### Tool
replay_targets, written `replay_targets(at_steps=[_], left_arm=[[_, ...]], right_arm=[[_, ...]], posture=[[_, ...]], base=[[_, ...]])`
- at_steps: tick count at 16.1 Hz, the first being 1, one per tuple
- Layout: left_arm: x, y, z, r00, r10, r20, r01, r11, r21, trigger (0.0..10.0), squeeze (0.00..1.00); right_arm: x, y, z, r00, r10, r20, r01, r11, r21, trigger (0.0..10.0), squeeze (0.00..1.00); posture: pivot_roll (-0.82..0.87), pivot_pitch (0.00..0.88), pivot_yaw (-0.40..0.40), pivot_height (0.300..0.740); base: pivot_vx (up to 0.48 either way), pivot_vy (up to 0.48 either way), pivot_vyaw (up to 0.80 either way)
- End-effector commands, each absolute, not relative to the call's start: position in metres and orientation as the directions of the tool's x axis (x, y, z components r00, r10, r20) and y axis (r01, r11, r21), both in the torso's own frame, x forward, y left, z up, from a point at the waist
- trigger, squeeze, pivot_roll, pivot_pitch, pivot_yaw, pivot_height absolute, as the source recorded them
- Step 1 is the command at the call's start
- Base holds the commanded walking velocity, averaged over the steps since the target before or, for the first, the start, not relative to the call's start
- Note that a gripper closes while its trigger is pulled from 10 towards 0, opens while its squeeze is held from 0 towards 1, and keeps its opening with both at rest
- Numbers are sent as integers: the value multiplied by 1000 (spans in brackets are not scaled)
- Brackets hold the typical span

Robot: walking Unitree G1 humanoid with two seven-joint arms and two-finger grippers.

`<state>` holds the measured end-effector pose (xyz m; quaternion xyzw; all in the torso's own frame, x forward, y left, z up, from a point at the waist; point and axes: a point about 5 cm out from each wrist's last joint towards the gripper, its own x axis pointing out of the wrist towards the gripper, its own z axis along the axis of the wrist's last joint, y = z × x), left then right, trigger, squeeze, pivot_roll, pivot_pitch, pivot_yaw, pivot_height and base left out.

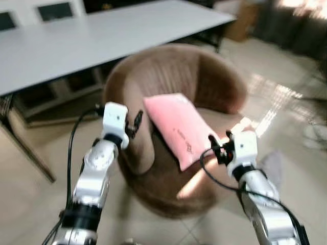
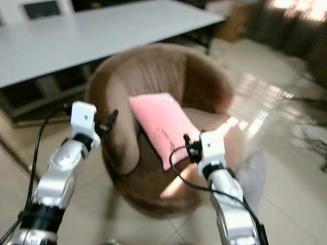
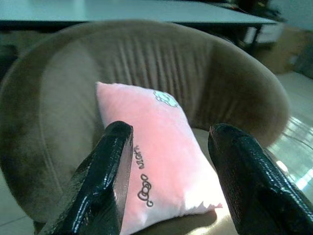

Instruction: Move the pillow to the sofa from floor

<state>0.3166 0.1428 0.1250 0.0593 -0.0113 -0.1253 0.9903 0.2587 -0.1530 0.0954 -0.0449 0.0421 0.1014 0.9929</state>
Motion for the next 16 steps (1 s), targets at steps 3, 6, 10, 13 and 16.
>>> replay_targets(at_steps=[3, 6, 10, 13, 16], left_arm=[[317, 134, 122, 965, -259, -27, 260, 957, 130, 10000, 0], [317, 135, 118, 966, -254, -41, 257, 957, 133, 10000, 0], [318, 130, 115, 965, -258, -54, 263, 955, 135, 10000, 0], [318, 129, 114, 964, -258, -61, 264, 956, 127, 10000, 0], [317, 128, 112, 964, -258, -68, 265, 956, 128, 10000, 0]], right_arm=[[258, -165, 90, 982, 156, -109, -166, 981, -99, 10000, 0], [257, -170, 87, 986, 109, -127, -122, 987, -102, 10000, 0], [255, -175, 86, 988, 80, -128, -94, 989, -110, 10000, 0], [252, -174, 87, 988, 89, -126, -105, 987, -125, 10000, 0], [250, -173, 87, 987, 96, -127, -113, 985, -129, 10000, 0]], posture=[[-67, 0, 38, 740], [-77, 0, 43, 740], [-90, 0, 52, 740], [-99, 0, 62, 740], [-96, 0, 59, 740]], base=[[0, -480, 533], [0, -480, 0], [0, -480, 0], [0, -480, 0], [0, -480, 0]])
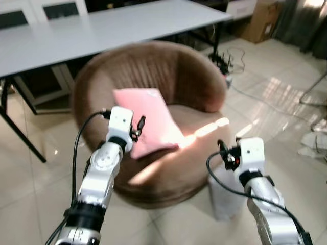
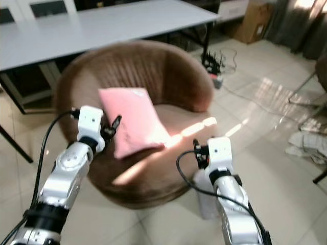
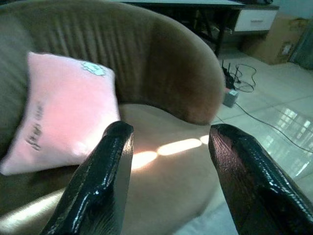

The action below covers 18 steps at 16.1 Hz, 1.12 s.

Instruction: Move the pillow to the sofa from floor

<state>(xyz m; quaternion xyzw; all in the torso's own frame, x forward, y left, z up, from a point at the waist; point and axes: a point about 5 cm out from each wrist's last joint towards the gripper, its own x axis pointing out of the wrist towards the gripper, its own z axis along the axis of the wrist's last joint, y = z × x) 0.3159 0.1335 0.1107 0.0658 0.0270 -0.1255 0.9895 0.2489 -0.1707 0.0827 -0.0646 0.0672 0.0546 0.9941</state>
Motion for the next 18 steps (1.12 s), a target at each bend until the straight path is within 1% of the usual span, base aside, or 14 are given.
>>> replay_targets(at_steps=[1, 4, 5, 18], left_arm=[[316, 128, 112, 964, -256, -69, 264, 956, 128, 10000, 0], [316, 130, 112, 967, -246, -68, 253, 958, 135, 10000, 0], [316, 130, 112, 967, -244, -66, 251, 958, 136, 10000, 0], [317, 130, 114, 970, -235, -54, 240, 961, 137, 10000, 0]], right_arm=[[250, -173, 87, 987, 99, -129, -115, 985, -130, 10000, 0], [250, -169, 87, 981, 137, -134, -155, 980, -128, 10000, 0], [250, -168, 87, 980, 148, -135, -166, 977, -131, 10000, 0], [251, -168, 89, 978, 160, -134, -178, 975, -133, 10000, 0]], posture=[[-95, 0, 57, 740], [-93, 0, 52, 740], [-94, 0, 52, 740], [-96, 0, 50, 740]], base=[[0, -480, 0], [0, -480, 0], [0, -480, 569], [0, -480, 800]])
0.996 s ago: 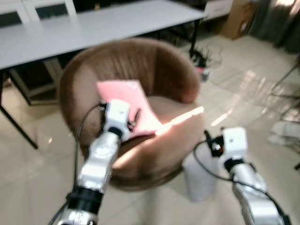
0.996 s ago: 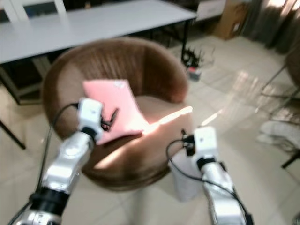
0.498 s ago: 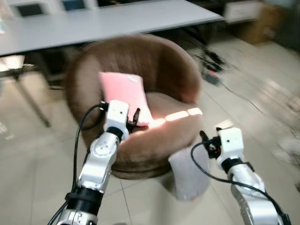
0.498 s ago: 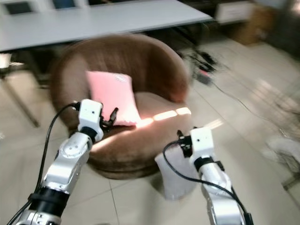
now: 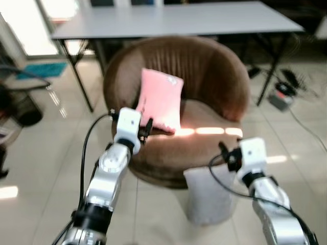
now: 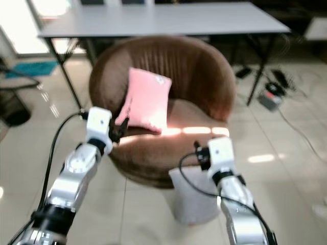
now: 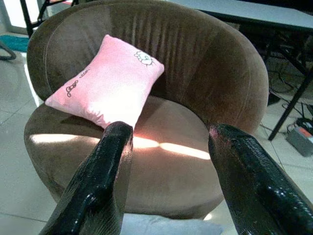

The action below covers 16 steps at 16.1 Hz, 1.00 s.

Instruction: Move the pillow to the sofa from floor

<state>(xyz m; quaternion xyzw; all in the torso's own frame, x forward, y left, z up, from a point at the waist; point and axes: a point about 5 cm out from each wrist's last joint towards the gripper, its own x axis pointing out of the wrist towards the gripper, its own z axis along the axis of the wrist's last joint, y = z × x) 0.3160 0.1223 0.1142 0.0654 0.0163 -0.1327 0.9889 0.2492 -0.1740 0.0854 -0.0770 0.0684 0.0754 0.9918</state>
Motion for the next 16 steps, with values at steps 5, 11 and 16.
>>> replay_targets(at_steps=[5, 11, 16], left_arm=[[317, 131, 114, 971, -233, -54, 239, 961, 138, 10000, 0], [316, 131, 114, 969, -240, -51, 245, 959, 143, 10000, 0], [315, 131, 114, 968, -246, -51, 251, 957, 145, 10000, 0]], right_arm=[[251, -168, 88, 978, 160, -133, -177, 975, -134, 10000, 0], [251, -168, 87, 979, 159, -132, -176, 975, -135, 10000, 0], [250, -170, 84, 981, 134, -144, -152, 980, -126, 10000, 0]], posture=[[-94, 0, 51, 740], [-91, 0, 49, 740], [-92, 0, 52, 740]], base=[[0, -480, 800], [0, -480, 800], [0, -480, 160]])
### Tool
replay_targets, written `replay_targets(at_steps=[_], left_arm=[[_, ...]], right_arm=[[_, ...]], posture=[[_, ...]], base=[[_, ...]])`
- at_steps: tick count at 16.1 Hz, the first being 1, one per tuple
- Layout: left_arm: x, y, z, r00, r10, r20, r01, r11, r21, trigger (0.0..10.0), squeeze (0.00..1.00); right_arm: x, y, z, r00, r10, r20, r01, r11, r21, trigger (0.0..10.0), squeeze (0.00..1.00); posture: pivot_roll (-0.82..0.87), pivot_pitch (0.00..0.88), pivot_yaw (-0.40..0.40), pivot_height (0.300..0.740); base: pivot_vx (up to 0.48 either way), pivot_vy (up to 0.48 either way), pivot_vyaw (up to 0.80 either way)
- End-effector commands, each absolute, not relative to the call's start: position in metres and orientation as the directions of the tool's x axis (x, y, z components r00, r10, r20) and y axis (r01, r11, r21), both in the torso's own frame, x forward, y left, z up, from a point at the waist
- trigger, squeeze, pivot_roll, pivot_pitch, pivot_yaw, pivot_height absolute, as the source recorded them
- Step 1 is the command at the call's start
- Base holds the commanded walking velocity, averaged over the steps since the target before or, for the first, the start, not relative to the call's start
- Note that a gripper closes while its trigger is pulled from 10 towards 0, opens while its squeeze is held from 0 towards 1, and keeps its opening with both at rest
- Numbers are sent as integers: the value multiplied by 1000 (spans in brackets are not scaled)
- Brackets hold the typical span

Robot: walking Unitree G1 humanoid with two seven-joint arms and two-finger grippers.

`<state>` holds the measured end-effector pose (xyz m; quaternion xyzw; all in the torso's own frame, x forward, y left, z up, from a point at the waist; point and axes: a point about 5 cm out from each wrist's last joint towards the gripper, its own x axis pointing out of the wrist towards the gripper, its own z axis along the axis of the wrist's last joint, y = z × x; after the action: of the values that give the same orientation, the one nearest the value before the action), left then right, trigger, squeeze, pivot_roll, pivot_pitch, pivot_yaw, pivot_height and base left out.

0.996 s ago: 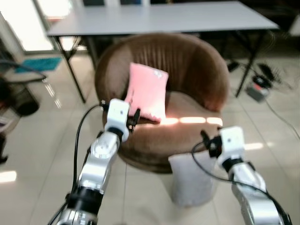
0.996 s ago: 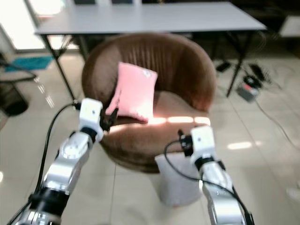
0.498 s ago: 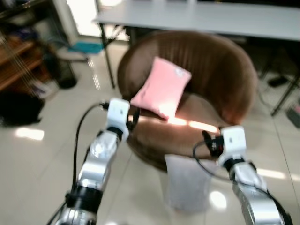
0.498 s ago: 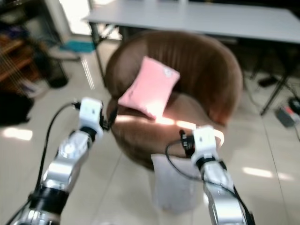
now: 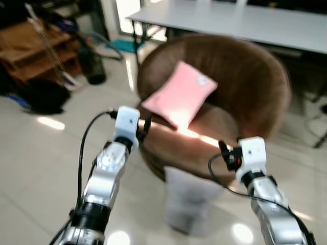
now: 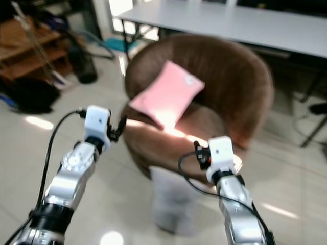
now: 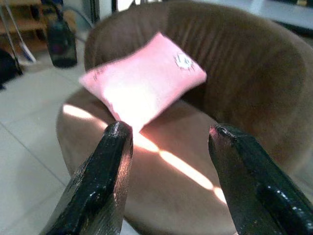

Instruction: Move the pillow to the sofa from floor

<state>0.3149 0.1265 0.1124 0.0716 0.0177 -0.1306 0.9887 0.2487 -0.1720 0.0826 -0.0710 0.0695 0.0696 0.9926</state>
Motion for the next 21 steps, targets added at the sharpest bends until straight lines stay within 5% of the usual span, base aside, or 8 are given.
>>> replay_targets(at_steps=[1, 13, 21], left_arm=[[315, 131, 113, 968, -247, -52, 252, 957, 145, 10000, 0], [308, 138, 106, 959, -283, -13, 282, 950, 137, 10000, 0], [307, 137, 104, 948, -317, -14, 316, 938, 144, 10000, 0]], right_arm=[[250, -170, 84, 981, 133, -145, -151, 980, -126, 10000, 0], [247, -173, 78, 979, 114, -169, -140, 978, -152, 10000, 0], [248, -178, 76, 982, 69, -174, -98, 982, -161, 10000, 0]], posture=[[-92, 0, 52, 740], [-85, 0, 53, 740], [-87, 0, 59, 740]], base=[[0, -480, 0], [0, -40, 0], [356, 0, 159]])
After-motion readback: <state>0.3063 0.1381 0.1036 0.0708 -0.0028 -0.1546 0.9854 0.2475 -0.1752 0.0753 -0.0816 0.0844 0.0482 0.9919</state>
